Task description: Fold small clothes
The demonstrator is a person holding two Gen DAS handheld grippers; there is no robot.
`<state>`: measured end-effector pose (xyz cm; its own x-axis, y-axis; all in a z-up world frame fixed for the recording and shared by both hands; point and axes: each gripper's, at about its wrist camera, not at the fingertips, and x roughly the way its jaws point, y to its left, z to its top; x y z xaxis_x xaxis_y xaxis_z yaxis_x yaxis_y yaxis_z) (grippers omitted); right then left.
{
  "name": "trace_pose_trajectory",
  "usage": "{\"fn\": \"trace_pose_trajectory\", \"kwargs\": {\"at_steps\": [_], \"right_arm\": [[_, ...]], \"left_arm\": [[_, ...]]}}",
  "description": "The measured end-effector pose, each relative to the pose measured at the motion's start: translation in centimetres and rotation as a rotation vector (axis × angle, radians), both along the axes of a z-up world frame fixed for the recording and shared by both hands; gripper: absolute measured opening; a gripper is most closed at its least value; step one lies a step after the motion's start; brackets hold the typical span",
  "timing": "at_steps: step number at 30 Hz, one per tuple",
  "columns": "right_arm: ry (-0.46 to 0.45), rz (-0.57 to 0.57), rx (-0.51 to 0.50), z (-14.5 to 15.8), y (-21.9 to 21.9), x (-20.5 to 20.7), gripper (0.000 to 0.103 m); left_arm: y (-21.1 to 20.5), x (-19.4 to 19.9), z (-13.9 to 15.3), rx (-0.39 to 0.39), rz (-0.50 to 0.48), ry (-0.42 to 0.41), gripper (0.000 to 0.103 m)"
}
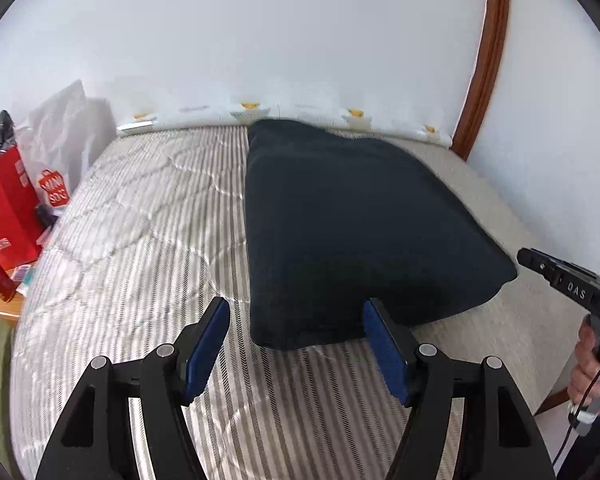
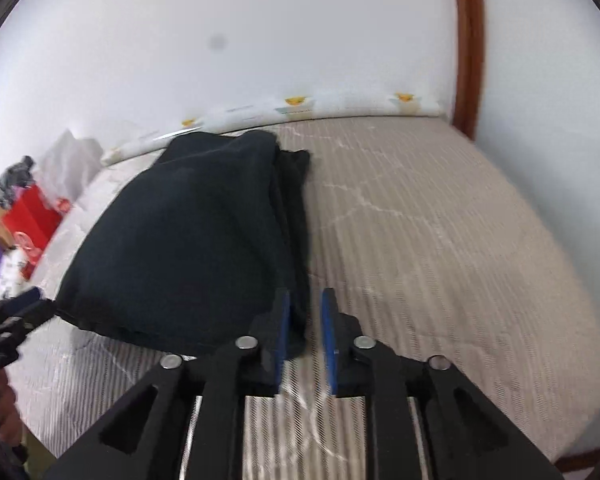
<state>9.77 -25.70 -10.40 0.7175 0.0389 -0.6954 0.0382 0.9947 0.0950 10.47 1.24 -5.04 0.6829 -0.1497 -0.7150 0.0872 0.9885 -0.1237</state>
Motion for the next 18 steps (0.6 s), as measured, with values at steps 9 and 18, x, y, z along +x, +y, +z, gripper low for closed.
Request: {"fn": "trace_pose_trajectory", "kwargs": {"at_steps": [9,18], "right_arm": [[-0.143,0.003,-0.004,7.3,0.0,-6.5,0.075],[-0.182,-0.050,-0.059,10.7,0.7,-12.1,0.098]], "left_arm": [[-0.8,-5.0,6.7,-0.009,0.068,-0.086,0.080],[-0.5,-9.2,9.4,-0.001,0.103,-0.138,0.089]]}}
